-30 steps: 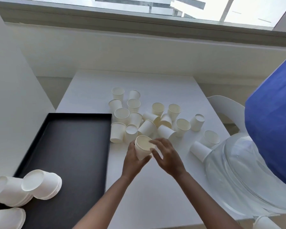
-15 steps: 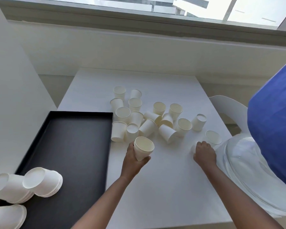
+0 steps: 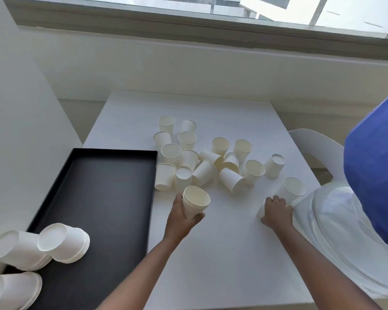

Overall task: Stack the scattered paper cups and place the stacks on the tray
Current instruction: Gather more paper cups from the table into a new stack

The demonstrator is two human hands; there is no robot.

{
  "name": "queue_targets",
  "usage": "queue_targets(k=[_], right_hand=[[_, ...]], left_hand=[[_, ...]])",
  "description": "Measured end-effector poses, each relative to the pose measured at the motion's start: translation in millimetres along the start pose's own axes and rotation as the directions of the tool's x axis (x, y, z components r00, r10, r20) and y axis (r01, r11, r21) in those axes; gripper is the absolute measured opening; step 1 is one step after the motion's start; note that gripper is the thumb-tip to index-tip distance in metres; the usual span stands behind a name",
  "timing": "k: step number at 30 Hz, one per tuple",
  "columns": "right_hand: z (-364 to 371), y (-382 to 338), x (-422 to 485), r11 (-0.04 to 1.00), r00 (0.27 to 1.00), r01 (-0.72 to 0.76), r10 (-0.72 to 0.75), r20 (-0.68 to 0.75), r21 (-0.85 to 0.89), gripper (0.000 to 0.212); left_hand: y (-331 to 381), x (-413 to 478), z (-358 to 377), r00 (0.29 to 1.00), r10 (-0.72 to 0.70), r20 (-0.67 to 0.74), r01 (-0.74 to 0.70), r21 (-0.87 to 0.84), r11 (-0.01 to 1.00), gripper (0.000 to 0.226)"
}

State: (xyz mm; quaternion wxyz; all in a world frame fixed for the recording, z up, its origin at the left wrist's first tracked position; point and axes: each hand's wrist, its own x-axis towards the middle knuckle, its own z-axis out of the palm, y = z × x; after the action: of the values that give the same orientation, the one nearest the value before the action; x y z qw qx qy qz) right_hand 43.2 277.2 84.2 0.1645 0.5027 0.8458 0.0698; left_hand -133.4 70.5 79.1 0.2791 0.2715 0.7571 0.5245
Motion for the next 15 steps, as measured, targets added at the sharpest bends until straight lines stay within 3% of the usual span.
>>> queue_targets(k=[3, 5, 6, 8, 10, 13, 15], right_hand=[[-6.6, -6.1, -4.1, 0.994, 0.999, -0.006, 0.009, -0.033, 0.109, 0.054], [-17.5, -14.1, -6.4, 0.948, 0.996, -0.023, 0.048, -0.071, 0.318, 0.061], [-25.1, -19.2, -8.3, 0.875, 0.993, -0.037, 0.088, -0.082, 0.483, 0.062], [-41.3, -30.0, -11.9, 0.586, 0.987, -0.03, 0.145, -0.069, 0.81, 0.063], [-57.7, -41.1, -17.3, 0.238, 0.996, 0.01, 0.088, -0.032, 0.971, 0.069], [-79.3, -60.2, -28.3, -0.265, 0.993, -0.06, -0.118, 0.03, 0.962, 0.067], [-86.7, -73.5, -34.6, -0.454, 0.97, -0.129, -0.241, 0.017, 0.882, 0.054]], left_hand=[[-0.5, 1.1, -2.7, 1.0, 0.0, -0.006, 0.0, 0.008, 1.0, 0.059], [-1.5, 1.2, -4.4, 1.0, 0.0, -0.01, 0.0, 0.017, 1.0, 0.06], [-1.9, 1.1, -4.8, 1.0, -0.001, -0.012, 0.001, 0.021, 1.0, 0.06], [-2.5, 0.6, -4.9, 1.0, -0.001, -0.014, 0.002, 0.028, 1.0, 0.06], [-2.9, 0.0, -4.4, 1.0, 0.003, -0.014, -0.002, 0.035, 0.999, 0.061], [-2.3, -0.9, -3.1, 1.0, 0.011, -0.014, -0.01, 0.054, 0.998, 0.063], [-0.5, -1.3, -2.0, 1.0, 0.022, -0.01, -0.022, 0.058, 0.998, 0.064]])
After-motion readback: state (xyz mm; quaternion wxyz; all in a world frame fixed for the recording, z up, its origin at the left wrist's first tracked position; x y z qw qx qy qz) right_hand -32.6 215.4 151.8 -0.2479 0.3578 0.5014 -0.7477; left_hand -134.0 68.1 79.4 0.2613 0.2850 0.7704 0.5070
